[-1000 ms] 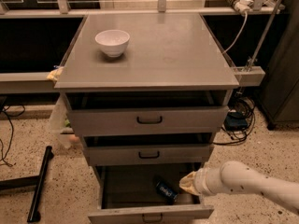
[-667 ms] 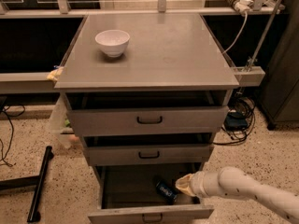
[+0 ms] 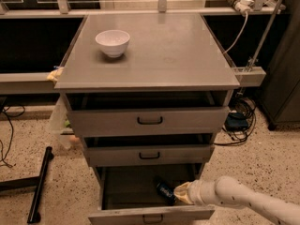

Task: Pick pepsi can from bottom drawer and place on counter

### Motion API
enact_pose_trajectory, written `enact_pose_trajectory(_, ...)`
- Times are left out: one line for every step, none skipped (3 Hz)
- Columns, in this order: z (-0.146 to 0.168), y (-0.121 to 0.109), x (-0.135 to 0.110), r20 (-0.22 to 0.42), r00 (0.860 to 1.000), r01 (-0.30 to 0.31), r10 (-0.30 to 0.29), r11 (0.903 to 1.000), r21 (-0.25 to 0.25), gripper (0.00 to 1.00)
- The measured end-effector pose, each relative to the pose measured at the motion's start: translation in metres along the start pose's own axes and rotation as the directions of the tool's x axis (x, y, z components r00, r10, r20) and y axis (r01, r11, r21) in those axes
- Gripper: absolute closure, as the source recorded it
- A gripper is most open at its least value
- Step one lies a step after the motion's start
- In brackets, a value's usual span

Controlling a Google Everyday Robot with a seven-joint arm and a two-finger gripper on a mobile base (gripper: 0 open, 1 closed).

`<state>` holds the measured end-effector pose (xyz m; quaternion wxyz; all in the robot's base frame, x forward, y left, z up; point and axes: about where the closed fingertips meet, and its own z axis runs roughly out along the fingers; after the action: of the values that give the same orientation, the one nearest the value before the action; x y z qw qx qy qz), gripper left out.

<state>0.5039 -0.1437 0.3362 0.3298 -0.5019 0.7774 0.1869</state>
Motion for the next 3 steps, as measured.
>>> enact_pose_trajectory(0.028,-0.006,0.014,-0.011,1.000,0.000,0.000,0.9994,0.034,1.00)
enact_pose_trajectory(0.063,-0.016,0.020,-0.016,1.000,0.000,0.001,0.9974,0.071,1.00)
enact_pose_trajectory(0.094,-0.023,0.021,-0.024,1.000,0.011,-0.009,0.9956,0.093,0.82)
